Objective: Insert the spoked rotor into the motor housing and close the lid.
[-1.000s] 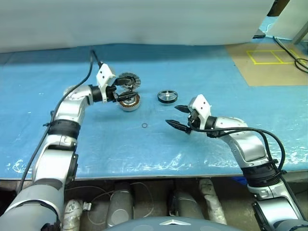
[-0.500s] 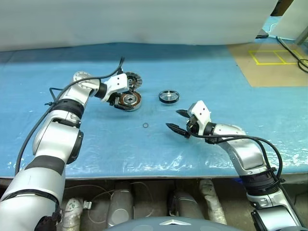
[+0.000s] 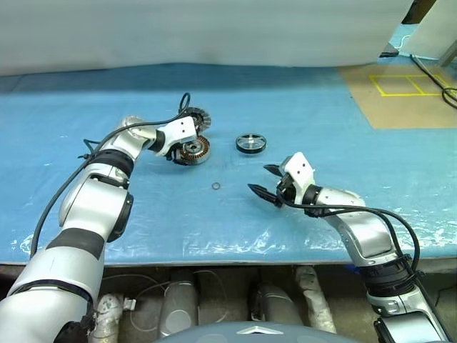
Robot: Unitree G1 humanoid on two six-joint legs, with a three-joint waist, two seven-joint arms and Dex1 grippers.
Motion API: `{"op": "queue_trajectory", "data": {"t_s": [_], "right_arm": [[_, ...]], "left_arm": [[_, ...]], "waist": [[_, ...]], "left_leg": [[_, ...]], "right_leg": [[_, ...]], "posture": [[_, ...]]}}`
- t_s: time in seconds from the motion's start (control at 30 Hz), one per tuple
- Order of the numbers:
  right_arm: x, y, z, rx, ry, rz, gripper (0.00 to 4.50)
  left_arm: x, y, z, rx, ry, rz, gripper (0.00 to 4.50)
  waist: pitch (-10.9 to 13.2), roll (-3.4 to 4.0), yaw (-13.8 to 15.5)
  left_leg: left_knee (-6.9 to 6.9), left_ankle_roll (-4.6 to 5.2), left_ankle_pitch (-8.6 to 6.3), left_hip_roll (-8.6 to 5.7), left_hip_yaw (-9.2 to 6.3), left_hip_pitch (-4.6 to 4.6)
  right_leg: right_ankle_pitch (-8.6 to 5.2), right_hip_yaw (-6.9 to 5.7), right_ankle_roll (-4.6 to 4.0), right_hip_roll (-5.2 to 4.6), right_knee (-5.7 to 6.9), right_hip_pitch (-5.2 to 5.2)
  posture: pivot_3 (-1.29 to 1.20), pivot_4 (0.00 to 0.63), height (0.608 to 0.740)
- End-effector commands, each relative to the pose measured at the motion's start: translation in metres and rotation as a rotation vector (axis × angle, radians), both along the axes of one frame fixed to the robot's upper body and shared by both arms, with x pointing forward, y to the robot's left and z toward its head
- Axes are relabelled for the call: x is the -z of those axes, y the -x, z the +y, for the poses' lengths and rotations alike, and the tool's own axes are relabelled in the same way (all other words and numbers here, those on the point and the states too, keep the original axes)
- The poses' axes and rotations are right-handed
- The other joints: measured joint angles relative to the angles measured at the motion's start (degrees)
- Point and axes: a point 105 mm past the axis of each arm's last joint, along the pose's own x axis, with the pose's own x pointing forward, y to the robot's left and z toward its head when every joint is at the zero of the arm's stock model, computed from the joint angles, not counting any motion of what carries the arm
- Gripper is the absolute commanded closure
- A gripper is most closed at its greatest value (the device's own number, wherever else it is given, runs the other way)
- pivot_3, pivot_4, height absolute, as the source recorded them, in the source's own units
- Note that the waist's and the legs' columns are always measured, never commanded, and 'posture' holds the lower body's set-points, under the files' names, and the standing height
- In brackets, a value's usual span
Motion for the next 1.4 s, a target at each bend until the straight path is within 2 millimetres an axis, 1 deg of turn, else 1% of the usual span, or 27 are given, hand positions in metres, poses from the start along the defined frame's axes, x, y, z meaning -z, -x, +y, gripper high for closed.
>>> {"op": "queue_trajectory", "data": {"t_s": [0.03, 0.23, 0.43, 0.57, 0.77, 0.9, 1.0, 1.27, 1.37, 1.4], "right_arm": [[-0.013, 0.003, 0.004, -0.018, -0.005, -0.063, 0.73], [-0.013, 0.003, 0.003, -0.015, 0.010, -0.065, 0.73], [-0.010, 0.004, 0.002, -0.009, 0.020, -0.063, 0.73], [-0.009, 0.005, 0.002, -0.003, 0.024, -0.061, 0.73], [-0.009, 0.005, 0.002, 0.004, 0.029, -0.061, 0.73], [-0.008, 0.005, 0.002, 0.004, 0.033, -0.062, 0.73], [-0.009, 0.003, 0.003, 0.003, 0.035, -0.064, 0.73], [-0.006, 0.004, 0.003, 0.004, 0.038, -0.061, 0.73], [-0.005, 0.004, 0.004, 0.006, 0.040, -0.058, 0.73], [-0.005, 0.004, 0.004, 0.006, 0.040, -0.059, 0.73]], "left_arm": [[-0.013, -0.005, 0.000, -0.011, 0.008, -0.037, 0.91], [-0.003, -0.006, 0.003, -0.020, -0.056, -0.051, 0.91], [0.004, -0.005, 0.001, -0.011, -0.079, -0.055, 0.91], [0.011, 0.002, 0.001, 0.043, -0.114, -0.014, 0.91], [0.012, 0.006, 0.010, 0.055, -0.150, 0.018, 0.91], [0.009, 0.004, 0.013, 0.034, -0.153, 0.018, 0.91], [0.011, 0.003, 0.017, 0.016, -0.164, 0.022, 0.91], [0.018, 0.002, 0.013, -0.001, -0.155, 0.010, 0.91], [0.025, 0.008, 0.014, 0.035, -0.182, 0.033, 1.52], [0.025, 0.007, 0.014, 0.028, -0.182, 0.025, 1.84]], "waist": [[0.00, 0.00, -0.01], [0.00, 0.00, 0.03], [0.00, 0.00, 0.05], [0.00, 0.00, 0.02], [0.00, 0.00, -0.09], [0.00, 0.00, -0.25], [0.00, 0.00, -0.29], [0.00, 0.00, -0.31], [0.00, 0.00, -0.30], [0.00, 0.00, -0.27]], "left_leg": [[0.00, 0.00, 0.00, 0.00, 0.00, 0.00], [0.03, 0.09, -0.06, 0.00, -0.02, 0.02], [0.03, 0.04, -0.09, 0.00, -0.02, 0.06], [0.04, 0.05, -0.09, -0.01, -0.02, 0.07], [0.01, 0.05, -0.09, 0.00, -0.01, 0.09], [0.00, 0.04, -0.09, 0.00, -0.01, 0.10], [-0.02, 0.04, -0.09, 0.00, -0.01, 0.11], [-0.03, 0.04, -0.10, 0.00, -0.01, 0.12], [-0.04, 0.04, -0.10, 0.00, -0.01, 0.13], [-0.04, 0.04, -0.10, 0.00, -0.01, 0.14]], "right_leg": [[0.00, 0.00, 0.00, 0.00, 0.00, 0.00], [0.00, -0.01, 0.00, 0.00, 0.01, 0.04], [0.00, -0.01, 0.00, -0.01, 0.00, 0.08], [0.01, 0.00, 0.00, -0.02, 0.00, 0.10], [0.00, 0.00, -0.01, -0.02, -0.03, 0.09], [0.00, 0.01, 0.00, -0.02, -0.03, 0.09], [0.00, 0.01, -0.01, -0.01, -0.03, 0.08], [0.00, 0.02, -0.01, -0.01, -0.03, 0.08], [0.00, 0.02, -0.01, -0.01, -0.03, 0.08], [0.00, 0.02, -0.01, -0.01, -0.04, 0.10]], "posture": [[0.00, 0.150, 0.740], [0.00, 0.150, 0.740], [0.00, 0.150, 0.740], [0.00, 0.150, 0.740], [0.00, 0.150, 0.740], [0.00, 0.150, 0.740], [0.00, 0.150, 0.740], [0.00, 0.150, 0.740], [0.00, 0.150, 0.740], [0.00, 0.150, 0.740]]}}
